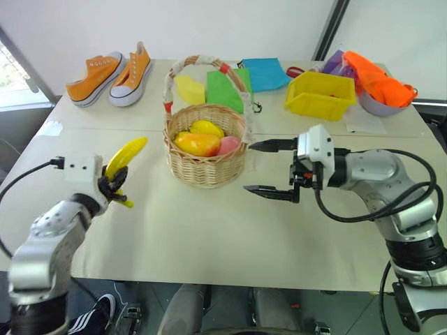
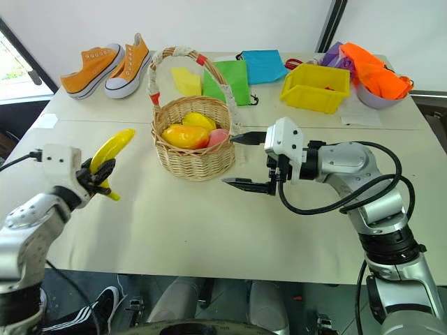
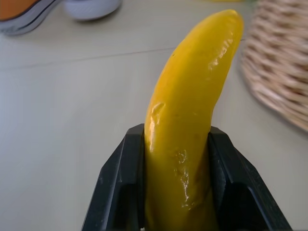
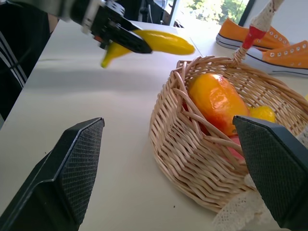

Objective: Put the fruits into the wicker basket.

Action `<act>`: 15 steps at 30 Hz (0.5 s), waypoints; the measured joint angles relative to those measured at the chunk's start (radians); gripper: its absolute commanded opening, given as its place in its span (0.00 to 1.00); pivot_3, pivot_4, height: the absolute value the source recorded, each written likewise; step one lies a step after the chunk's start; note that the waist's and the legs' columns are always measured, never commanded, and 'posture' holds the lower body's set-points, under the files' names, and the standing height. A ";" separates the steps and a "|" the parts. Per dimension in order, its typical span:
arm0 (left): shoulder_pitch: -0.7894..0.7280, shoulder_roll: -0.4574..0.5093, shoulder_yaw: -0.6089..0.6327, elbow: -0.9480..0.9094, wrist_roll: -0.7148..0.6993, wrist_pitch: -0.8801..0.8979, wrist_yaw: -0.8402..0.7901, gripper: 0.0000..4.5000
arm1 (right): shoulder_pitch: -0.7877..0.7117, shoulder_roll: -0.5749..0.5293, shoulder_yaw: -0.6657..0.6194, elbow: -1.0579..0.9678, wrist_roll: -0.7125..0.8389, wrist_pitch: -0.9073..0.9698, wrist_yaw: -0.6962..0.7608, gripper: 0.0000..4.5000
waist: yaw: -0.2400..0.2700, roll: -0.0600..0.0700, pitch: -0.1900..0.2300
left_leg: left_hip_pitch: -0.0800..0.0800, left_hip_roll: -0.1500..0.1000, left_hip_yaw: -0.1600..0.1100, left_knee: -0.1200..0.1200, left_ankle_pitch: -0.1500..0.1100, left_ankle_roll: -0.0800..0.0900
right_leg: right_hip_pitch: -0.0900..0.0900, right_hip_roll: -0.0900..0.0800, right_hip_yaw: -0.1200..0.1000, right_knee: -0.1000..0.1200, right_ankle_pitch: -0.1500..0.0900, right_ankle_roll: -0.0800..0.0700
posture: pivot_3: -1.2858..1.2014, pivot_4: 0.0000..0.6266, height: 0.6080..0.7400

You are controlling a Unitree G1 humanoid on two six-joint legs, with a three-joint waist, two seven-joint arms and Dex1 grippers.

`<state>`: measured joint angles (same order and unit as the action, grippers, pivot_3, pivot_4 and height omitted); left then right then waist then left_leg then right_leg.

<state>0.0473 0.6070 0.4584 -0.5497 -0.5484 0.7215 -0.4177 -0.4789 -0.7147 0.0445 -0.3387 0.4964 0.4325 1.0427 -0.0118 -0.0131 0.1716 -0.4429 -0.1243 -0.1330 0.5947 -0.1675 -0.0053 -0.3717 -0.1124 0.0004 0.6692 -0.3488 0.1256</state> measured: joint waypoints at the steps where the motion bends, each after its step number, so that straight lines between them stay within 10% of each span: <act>1: 0.014 0.019 0.044 -0.034 -0.057 -0.008 -0.054 0.23 | 0.001 0.000 -0.010 0.005 0.003 0.006 -0.005 1.00 | 0.001 0.000 0.000 | 0.000 0.000 0.000 0.000 0.000 0.000 | 0.000 0.000 0.000 0.000 0.000 0.000 | 0.52 0.24 1.00; 6: -0.107 0.038 0.033 -0.094 -0.226 0.026 -0.093 0.23 | 0.000 0.048 -0.035 0.019 0.033 0.052 -0.075 1.00 | 0.010 0.000 0.000 | 0.000 0.000 -0.001 0.001 0.000 0.001 | 0.001 0.000 -0.001 -0.001 0.000 0.000 | 0.52 0.24 1.00; 15: -0.518 -0.171 -0.346 0.151 -0.108 0.139 0.158 0.23 | -0.008 0.098 -0.040 0.031 0.026 0.092 -0.193 1.00 | 0.000 -0.001 -0.001 | 0.000 -0.001 0.001 0.001 0.002 -0.004 | 0.005 0.000 -0.001 0.000 0.001 0.003 | 0.52 0.24 1.00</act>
<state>-0.4705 0.4364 0.1127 -0.3984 -0.6560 0.8605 -0.2598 -0.4872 -0.6169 0.0042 -0.3077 0.5228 0.5244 0.8499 -0.0117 -0.0141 0.1710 -0.4433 -0.1250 -0.1319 0.5958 -0.1650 -0.0088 -0.3668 -0.1119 -0.0001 0.6687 -0.3475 0.1281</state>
